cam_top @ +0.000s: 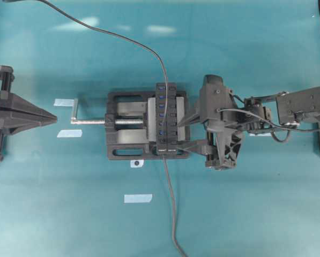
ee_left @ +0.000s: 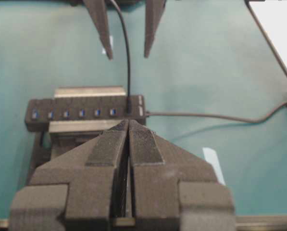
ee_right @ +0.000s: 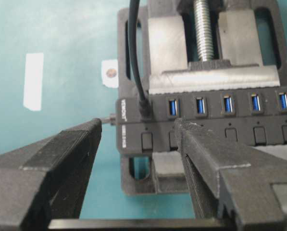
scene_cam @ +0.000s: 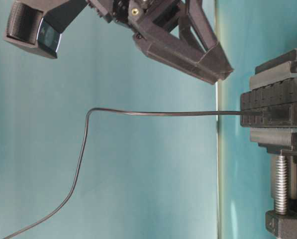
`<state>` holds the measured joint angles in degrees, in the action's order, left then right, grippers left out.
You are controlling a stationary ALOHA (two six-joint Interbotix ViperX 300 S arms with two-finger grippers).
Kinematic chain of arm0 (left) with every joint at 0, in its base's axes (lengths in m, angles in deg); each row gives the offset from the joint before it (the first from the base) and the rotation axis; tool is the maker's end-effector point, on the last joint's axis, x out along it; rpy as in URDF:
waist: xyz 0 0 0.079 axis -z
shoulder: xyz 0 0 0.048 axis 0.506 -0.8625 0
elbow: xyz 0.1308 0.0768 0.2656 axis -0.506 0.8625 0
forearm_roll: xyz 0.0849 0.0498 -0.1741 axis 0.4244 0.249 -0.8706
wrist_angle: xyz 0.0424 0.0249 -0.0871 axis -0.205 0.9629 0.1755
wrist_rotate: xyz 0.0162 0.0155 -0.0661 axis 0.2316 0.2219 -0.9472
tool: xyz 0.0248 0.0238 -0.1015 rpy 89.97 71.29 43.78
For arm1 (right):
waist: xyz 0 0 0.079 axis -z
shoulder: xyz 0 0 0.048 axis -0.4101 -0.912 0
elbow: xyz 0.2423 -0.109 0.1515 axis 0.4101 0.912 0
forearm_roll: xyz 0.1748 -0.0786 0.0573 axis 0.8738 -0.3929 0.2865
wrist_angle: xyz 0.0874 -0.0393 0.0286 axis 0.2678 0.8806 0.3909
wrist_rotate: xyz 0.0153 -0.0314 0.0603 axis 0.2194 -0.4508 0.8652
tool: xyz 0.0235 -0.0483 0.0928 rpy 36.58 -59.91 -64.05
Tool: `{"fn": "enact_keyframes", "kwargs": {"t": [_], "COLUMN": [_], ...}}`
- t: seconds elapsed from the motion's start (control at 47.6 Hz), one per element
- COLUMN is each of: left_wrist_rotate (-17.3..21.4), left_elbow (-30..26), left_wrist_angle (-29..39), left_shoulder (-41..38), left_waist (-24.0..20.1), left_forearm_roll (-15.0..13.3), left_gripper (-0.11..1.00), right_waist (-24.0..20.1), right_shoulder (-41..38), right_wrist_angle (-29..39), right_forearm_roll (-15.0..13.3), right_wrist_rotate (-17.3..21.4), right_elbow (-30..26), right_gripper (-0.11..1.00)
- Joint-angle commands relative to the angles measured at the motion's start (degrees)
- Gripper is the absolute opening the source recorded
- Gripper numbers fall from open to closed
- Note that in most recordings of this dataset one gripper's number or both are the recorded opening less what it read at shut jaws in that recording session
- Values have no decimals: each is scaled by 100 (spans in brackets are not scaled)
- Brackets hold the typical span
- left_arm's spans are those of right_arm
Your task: Insert the USB into the front port of the fixed hub.
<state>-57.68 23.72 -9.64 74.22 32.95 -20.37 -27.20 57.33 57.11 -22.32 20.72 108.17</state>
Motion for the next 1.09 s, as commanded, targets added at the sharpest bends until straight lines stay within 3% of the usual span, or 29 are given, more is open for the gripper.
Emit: {"fn": "enact_keyframes", "kwargs": {"t": [0.0,0.735,1.071], "left_wrist_rotate": [0,-35,-272], "left_elbow": [-53,-26,0], "left_wrist_angle": [-53,18,9], "left_shoulder": [-18,-88,-62], "left_waist": [0,0,0], "left_forearm_roll": [18,18,9], "left_gripper": [0,0,0], "right_waist": [-18,0,35], "right_shoulder": [79,-26,-26], "right_wrist_angle": [-18,0,-9], "right_forearm_roll": [0,0,9], "right_wrist_rotate": [62,62,62], "right_elbow": [-26,26,18], "right_gripper": [71,71,71]}}
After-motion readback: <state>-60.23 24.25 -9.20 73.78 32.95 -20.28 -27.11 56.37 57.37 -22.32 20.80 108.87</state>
